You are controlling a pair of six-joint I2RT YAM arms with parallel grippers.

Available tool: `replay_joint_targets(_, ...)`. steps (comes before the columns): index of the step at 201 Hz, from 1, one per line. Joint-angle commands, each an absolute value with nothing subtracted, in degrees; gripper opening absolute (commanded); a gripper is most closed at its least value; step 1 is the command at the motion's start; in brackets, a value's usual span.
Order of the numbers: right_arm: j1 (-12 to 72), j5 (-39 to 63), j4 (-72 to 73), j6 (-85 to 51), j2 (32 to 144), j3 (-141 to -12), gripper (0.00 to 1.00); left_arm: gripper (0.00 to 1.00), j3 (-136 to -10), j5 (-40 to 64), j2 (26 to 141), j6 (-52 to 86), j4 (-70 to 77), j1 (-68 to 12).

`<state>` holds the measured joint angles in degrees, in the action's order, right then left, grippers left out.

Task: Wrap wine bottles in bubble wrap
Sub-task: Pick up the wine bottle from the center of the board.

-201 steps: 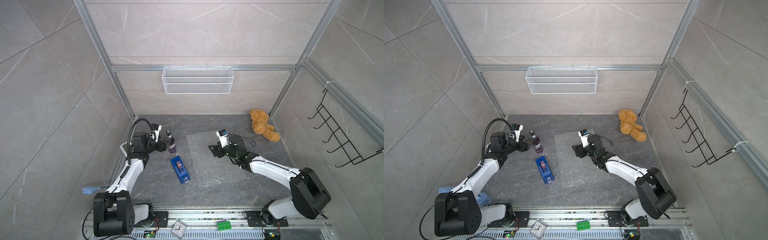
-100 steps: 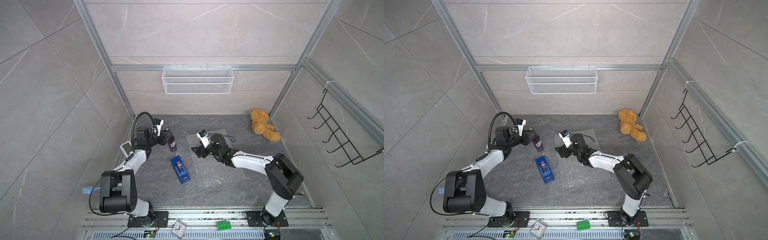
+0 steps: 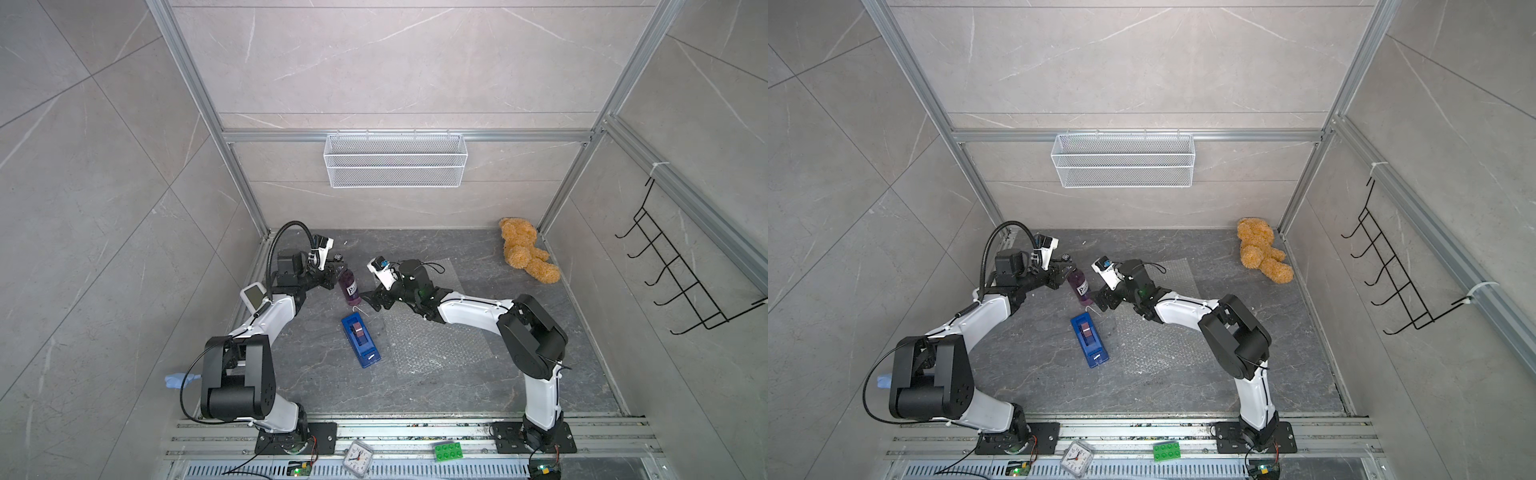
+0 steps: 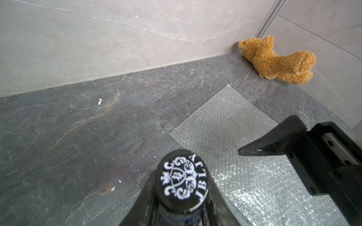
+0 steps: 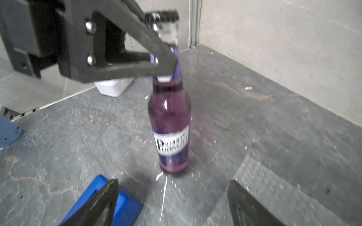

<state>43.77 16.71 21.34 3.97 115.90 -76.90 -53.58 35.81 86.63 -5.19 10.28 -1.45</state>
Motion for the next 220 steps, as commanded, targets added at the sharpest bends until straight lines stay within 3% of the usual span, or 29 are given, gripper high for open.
replay_joint_targets(1, 44.4, 19.4, 22.1, 6.8, 120.3, -83.1, 0.92, 0.2, -57.3, 38.6, 86.3, -4.5, 12.4, -2.0)
replay_joint_targets(82, 45.5, 22.9, 19.6, 10.0, 133.2, -97.6, 0.94, 0.18, -59.9, 38.9, 86.3, -3.1, 9.2, -2.5)
replay_joint_targets(115, 45.7, 21.8, 22.0, 10.5, 136.6, -100.4, 0.89, 0.18, -60.2, 39.0, 86.3, -2.1, 8.8, -2.5)
replay_joint_targets(161, 45.8, 19.2, 27.5, 11.3, 135.0, -98.7, 0.61, 0.18, -60.6, 40.1, 85.3, -1.7, 7.4, -2.5)
replay_joint_targets(220, 45.7, 16.3, 30.0, 13.4, 126.7, -91.8, 0.4, 0.18, -60.4, 43.9, 84.4, 1.9, 9.4, -2.5)
